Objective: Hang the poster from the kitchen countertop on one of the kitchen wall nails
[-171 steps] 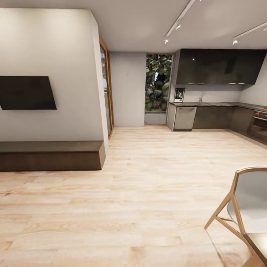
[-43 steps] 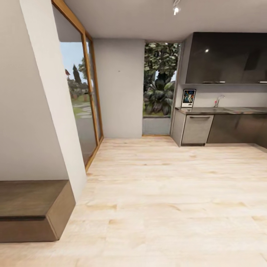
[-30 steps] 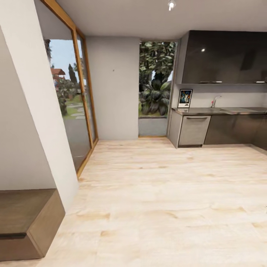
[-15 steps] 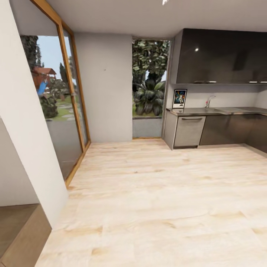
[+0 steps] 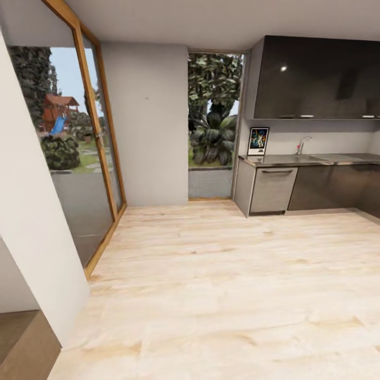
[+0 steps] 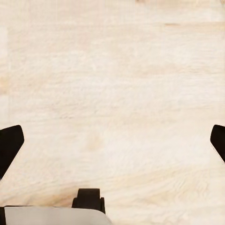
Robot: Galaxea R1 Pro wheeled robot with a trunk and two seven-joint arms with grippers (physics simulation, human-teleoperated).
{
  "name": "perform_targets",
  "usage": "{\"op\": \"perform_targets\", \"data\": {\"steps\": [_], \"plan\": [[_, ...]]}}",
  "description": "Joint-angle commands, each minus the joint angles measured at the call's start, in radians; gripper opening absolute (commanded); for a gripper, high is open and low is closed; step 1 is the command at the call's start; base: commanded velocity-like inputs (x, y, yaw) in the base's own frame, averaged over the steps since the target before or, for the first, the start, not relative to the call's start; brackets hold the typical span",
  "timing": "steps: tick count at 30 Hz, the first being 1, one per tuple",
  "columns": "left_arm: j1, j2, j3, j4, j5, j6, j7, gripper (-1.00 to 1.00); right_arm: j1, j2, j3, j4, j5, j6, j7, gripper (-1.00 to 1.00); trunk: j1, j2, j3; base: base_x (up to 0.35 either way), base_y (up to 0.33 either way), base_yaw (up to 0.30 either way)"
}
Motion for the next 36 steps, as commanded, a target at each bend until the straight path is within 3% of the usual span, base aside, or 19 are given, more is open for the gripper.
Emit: {"op": "perform_targets", "data": {"steps": [1,5,26,36], "plan": [[0.0,0.0,0.001,-0.001,0.0,0.0,0.0,1.0,0.0,0.0,0.0,0.001,0.002,-0.003,0.0,1.0,0.001,0.0,-0.001,0.332,0.0,0.0],[0.0,0.0,0.001,0.0,0.0,-0.039,0.0,1.0,-0.001,0.0,0.0,0.001,0.002,-0.003,0.0,1.0,0.001,0.0,-0.001,0.332,0.0,0.0],[0.0,0.0,0.001,0.0,0.0,-0.04,0.0,1.0,-0.001,0.0,0.0,0.001,0.002,-0.003,0.0,1.0,0.001,0.0,-0.001,0.332,0.0,-0.002],[0.0,0.0,0.001,0.0,0.0,-0.04,0.0,1.0,-0.001,0.0,0.001,0.001,0.002,-0.003,0.001,1.0,0.001,0.0,0.002,0.332,0.0,-0.219]]}}
